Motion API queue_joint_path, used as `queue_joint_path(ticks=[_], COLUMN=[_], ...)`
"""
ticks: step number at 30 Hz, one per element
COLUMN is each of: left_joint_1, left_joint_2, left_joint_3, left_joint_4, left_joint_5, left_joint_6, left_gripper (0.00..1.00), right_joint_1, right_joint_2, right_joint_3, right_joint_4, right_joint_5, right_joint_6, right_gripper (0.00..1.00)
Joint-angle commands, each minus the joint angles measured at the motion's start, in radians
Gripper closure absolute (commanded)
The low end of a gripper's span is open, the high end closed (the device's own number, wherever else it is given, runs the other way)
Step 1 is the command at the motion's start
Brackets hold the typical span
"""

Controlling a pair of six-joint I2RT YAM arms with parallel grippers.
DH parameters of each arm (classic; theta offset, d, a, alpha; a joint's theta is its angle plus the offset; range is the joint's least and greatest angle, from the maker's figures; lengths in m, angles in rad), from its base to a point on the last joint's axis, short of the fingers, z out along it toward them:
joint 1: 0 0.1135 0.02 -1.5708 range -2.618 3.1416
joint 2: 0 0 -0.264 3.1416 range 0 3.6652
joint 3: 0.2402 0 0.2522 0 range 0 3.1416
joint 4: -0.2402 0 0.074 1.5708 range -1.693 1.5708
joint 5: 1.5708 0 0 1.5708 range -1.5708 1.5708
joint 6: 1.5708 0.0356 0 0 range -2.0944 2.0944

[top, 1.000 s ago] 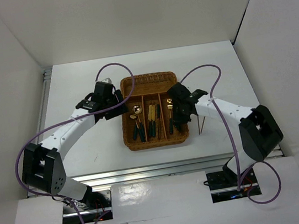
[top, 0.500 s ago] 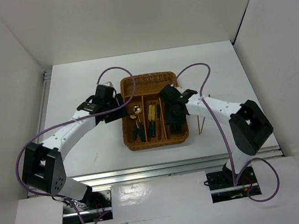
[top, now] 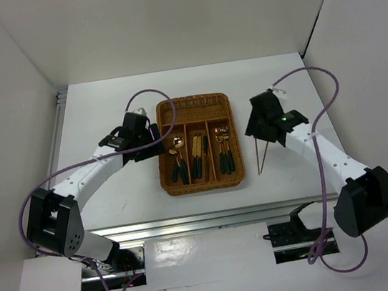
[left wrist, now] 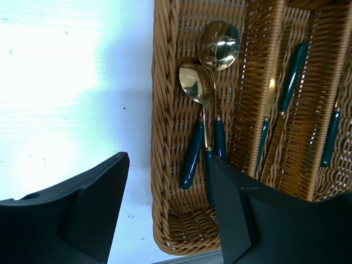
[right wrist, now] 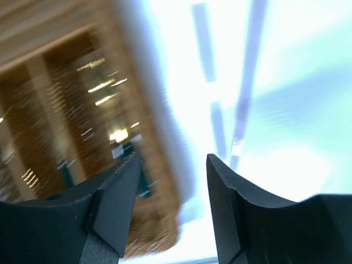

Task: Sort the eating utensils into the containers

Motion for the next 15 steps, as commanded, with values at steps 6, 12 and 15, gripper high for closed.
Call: queue_joint_path(ticks=[6,12,15], left_joint_1=[0.006,0.006,0.006], left_joint_2=[-0.055,-0.046,-0.046], left_joint_3=[-0.006,-0.006,-0.006], left_joint_4=[0.028,0.019,0.019], left_joint_5=[-0.008,-0.008,-0.008], left_joint_6=[0.024,0.024,0.024], left_gripper=[0.26,0.26,0.26], right_joint_1=[-0.211,-0.199,-0.174], right_joint_2=[0.095,0.261,0.304], right_joint_3=[-0.094,-0.059,-0.035], right_joint_4=[0.168,0.193,0.193], right_joint_5=[-0.173,-0.164,-0.11], right_joint_6=[-0.122,-0.14,-0.14], right_gripper=[0.47,0.54,0.54])
